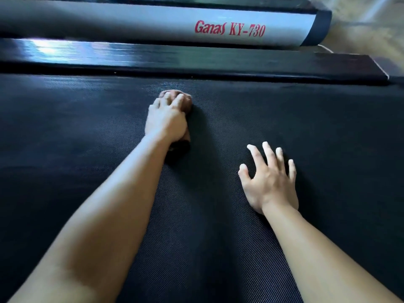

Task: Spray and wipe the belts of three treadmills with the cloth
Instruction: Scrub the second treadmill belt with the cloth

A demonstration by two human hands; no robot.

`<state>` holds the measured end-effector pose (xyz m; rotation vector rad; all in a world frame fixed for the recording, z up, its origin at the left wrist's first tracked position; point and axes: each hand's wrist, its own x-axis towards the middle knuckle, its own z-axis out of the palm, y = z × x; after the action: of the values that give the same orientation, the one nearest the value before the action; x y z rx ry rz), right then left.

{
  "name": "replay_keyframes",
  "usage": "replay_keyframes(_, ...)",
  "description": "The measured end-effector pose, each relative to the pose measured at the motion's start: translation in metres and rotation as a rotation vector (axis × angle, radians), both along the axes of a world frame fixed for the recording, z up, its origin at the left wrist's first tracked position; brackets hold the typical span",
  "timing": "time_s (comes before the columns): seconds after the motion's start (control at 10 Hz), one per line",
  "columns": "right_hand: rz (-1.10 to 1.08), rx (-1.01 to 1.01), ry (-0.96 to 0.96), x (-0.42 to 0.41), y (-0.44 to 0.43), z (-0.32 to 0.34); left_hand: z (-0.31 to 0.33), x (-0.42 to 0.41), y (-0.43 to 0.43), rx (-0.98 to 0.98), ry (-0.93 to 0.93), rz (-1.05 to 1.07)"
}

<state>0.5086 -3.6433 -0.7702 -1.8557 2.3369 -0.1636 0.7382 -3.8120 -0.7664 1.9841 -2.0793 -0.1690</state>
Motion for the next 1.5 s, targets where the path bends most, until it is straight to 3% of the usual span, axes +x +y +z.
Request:
replay_keyframes(0.2, -0.001, 0.019, 0.009, -0.001, 0.0, 0.003, -0.001, -0.089, 0.06, 0.009, 0.023, -0.263)
replay_keyframes(0.3, -0.005, 0.025, 0.013, -0.001, -0.001, 0.003, -0.002, -0.086, 0.092, 0.021, 0.05, -0.287)
replay_keyframes(0.5, -0.013, 0.015, 0.011, 0.0, 0.0, 0.001, -0.003, 0.008, 0.125, 0.013, 0.089, -0.182)
replay_keyframes(0.7, -0.01, 0.013, 0.013, -0.001, -0.002, -0.001, -0.002, 0.107, 0.098, 0.032, 0.138, 0.18)
replay_keyframes(0.9, -0.006, -0.003, 0.008, -0.001, -0.001, -0.001, 0.005, 0.06, 0.056, 0.043, 0.108, 0.168)
replay_keyframes(1.2, -0.001, 0.003, -0.022, -0.003, -0.001, 0.0, -0.001, -0.066, 0.108, 0.037, 0.057, -0.223)
replay_keyframes(1.4, 0.029, -0.019, -0.069, -0.006, 0.001, 0.0, 0.007, -0.02, 0.155, 0.062, 0.124, -0.156)
replay_keyframes(1.5, 0.07, -0.026, -0.14, -0.013, 0.003, 0.004, 0.009, 0.012, 0.155, 0.07, 0.151, 0.0)
